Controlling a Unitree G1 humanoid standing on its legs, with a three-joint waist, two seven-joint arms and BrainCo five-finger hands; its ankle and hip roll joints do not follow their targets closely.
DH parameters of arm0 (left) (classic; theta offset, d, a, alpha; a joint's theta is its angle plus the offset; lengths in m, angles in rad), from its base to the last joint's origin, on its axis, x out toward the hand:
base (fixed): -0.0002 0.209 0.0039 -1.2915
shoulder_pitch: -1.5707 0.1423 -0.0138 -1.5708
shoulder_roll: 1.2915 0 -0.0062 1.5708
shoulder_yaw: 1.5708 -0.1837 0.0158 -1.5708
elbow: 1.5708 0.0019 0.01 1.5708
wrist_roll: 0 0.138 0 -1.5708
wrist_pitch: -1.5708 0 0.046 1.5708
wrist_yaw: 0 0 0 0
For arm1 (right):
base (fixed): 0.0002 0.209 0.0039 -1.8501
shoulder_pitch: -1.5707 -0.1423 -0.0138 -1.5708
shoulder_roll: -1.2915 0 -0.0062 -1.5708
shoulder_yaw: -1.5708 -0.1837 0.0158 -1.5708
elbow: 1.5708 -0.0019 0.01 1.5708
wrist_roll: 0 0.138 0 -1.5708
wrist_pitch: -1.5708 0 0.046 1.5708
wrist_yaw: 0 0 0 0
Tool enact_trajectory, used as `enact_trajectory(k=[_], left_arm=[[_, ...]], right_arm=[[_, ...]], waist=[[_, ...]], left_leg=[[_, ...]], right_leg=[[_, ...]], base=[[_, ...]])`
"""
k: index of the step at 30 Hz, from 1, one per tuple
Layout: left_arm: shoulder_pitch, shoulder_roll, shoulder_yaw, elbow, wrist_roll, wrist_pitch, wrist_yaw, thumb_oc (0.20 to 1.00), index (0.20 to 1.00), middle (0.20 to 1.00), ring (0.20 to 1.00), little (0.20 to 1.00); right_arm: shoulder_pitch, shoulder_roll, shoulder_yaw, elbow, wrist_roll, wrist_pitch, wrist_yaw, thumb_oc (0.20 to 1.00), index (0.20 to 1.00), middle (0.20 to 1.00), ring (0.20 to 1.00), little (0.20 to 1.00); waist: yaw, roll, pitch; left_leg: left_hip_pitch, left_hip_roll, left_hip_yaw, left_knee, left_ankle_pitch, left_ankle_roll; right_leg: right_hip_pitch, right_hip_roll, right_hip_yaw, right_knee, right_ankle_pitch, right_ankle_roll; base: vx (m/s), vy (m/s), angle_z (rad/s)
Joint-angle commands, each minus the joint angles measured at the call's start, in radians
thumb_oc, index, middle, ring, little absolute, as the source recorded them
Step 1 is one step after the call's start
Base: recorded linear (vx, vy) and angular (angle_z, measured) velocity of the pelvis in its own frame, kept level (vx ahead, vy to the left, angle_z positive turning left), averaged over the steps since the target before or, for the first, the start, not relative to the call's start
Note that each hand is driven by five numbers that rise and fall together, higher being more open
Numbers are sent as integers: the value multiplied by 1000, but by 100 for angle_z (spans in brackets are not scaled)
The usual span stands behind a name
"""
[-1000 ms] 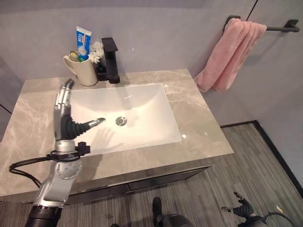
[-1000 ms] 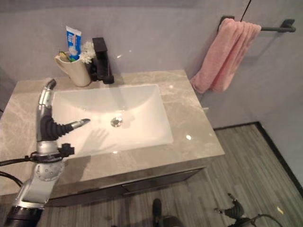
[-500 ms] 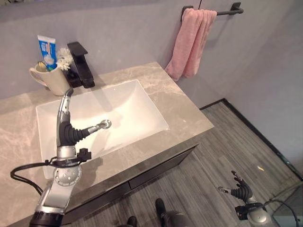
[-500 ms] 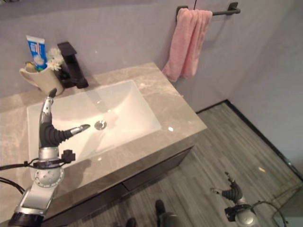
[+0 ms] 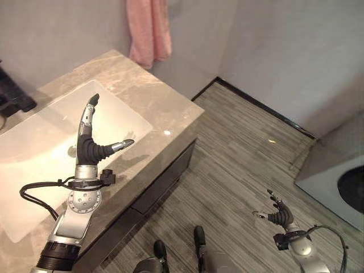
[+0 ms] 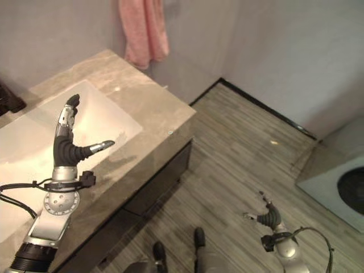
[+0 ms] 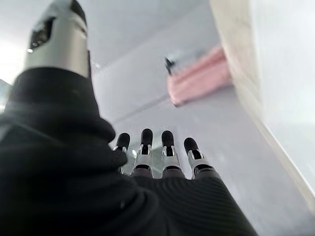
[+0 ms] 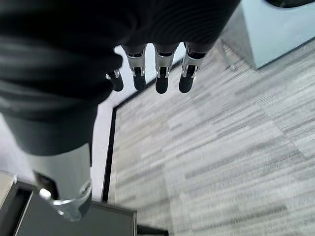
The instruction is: Put brush and paste in cup on sink, flatten towel.
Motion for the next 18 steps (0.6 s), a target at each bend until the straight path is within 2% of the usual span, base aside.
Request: enact_trajectory(k=[1, 2, 3, 4, 5, 6, 7, 9, 12, 15, 17, 18], left_arm=[[-29, -3, -32, -12, -42, -47, -14, 1000, 1000, 1000, 1000, 1000], [-33, -7, -35, -10, -45, -46, -15, 1000, 1000, 1000, 1000, 1000], [-35, -17, -40, 1, -51, -39, -20, 1000, 1000, 1000, 1000, 1000], [-35, -17, -41, 1, -51, -39, -20, 1000, 1000, 1000, 1000, 1000], [-29, -34, -49, 16, -79, -34, -42, 1000, 1000, 1000, 1000, 1000], [-29, -34, -49, 17, -80, -35, -43, 1000, 1000, 1000, 1000, 1000], [-23, -52, -69, 36, -118, -28, -75, 1000, 1000, 1000, 1000, 1000], [-29, -50, -84, 46, -98, -19, -82, 1000, 1000, 1000, 1000, 1000], [-34, -78, -139, 107, -142, 2, -124, 1000, 1000, 1000, 1000, 1000], [-29, -77, -144, 117, -144, 2, -136, 1000, 1000, 1000, 1000, 1000], [-22, -91, -171, 191, -142, 20, -145, 1000, 1000, 1000, 1000, 1000], [-21, -101, -186, 228, -158, 29, -151, 1000, 1000, 1000, 1000, 1000]], right_arm=[[2, -26, -53, -57, -38, -39, -63, 1000, 1000, 1000, 1000, 1000], [3, -24, -63, -75, -37, -38, -69, 1000, 1000, 1000, 1000, 1000], [11, -22, -87, -108, -36, -38, -80, 1000, 1000, 1000, 1000, 1000], [13, -22, -87, -110, -36, -37, -80, 1000, 1000, 1000, 1000, 1000], [22, -18, -99, -134, -37, -39, -84, 1000, 1000, 1000, 1000, 1000], [23, -18, -99, -134, -37, -39, -84, 1000, 1000, 1000, 1000, 1000], [49, -15, -116, -152, -28, -39, -77, 1000, 1000, 1000, 1000, 1000], [70, -16, -127, -176, -23, -38, -70, 1000, 1000, 1000, 1000, 1000], [108, -15, -156, -153, 23, -43, -70, 1000, 1000, 1000, 1000, 1000], [114, -15, -160, -154, 35, -45, -62, 1000, 1000, 1000, 1000, 1000], [105, -11, -152, -139, 73, -52, -60, 1000, 1000, 1000, 1000, 1000], [92, -4, -143, -122, 107, -56, -56, 1000, 1000, 1000, 1000, 1000]], waist=[[17, 11, -102], [20, 9, -107], [14, -1, -118], [17, -1, -118], [8, -8, -123], [11, -8, -122], [-6, -7, -122], [-11, -4, -120], [-36, -3, -118], [-38, -3, -118], [-34, -3, -114], [-24, -5, -107]], left_leg=[[-34, 11, -47, -14, 8, -36], [-35, 17, -26, -11, 12, -37], [-30, 26, 31, -6, 12, -38], [-28, 27, 34, -6, 11, -38], [-11, 40, 94, -16, 17, -41], [-9, 41, 96, -17, 17, -42], [6, 51, 112, -9, 17, -46], [6, 57, 105, -1, 17, -49], [4, 77, 66, 7, 40, -67], [4, 80, 55, 9, 42, -70], [-23, 72, -52, 27, 53, -80], [-37, 57, -128, 39, 52, -82]], right_leg=[[61, -75, -93, 213, -85, 51], [72, -84, -113, 219, -79, 54], [103, -88, -144, 206, -78, 66], [104, -88, -141, 205, -78, 66], [91, -84, -163, 185, -72, 64], [90, -84, -160, 185, -71, 64], [84, -60, -129, 174, -81, 54], [89, -45, -110, 163, -101, 47], [110, 15, -45, 103, -111, 15], [116, 24, -36, 91, -109, 11], [111, 48, 5, 74, -103, -6], [108, 53, 22, 78, -102, -10]], base=[[-105, -25, -94], [-175, -57, -93], [-131, -51, -44], [-120, -99, -77], [-40, -66, -92], [-57, -171, -122], [-31, -152, -111], [-30, -137, -85], [-28, -194, -46], [-17, -115, -44], [-57, -150, -14], [-50, -110, -27]])
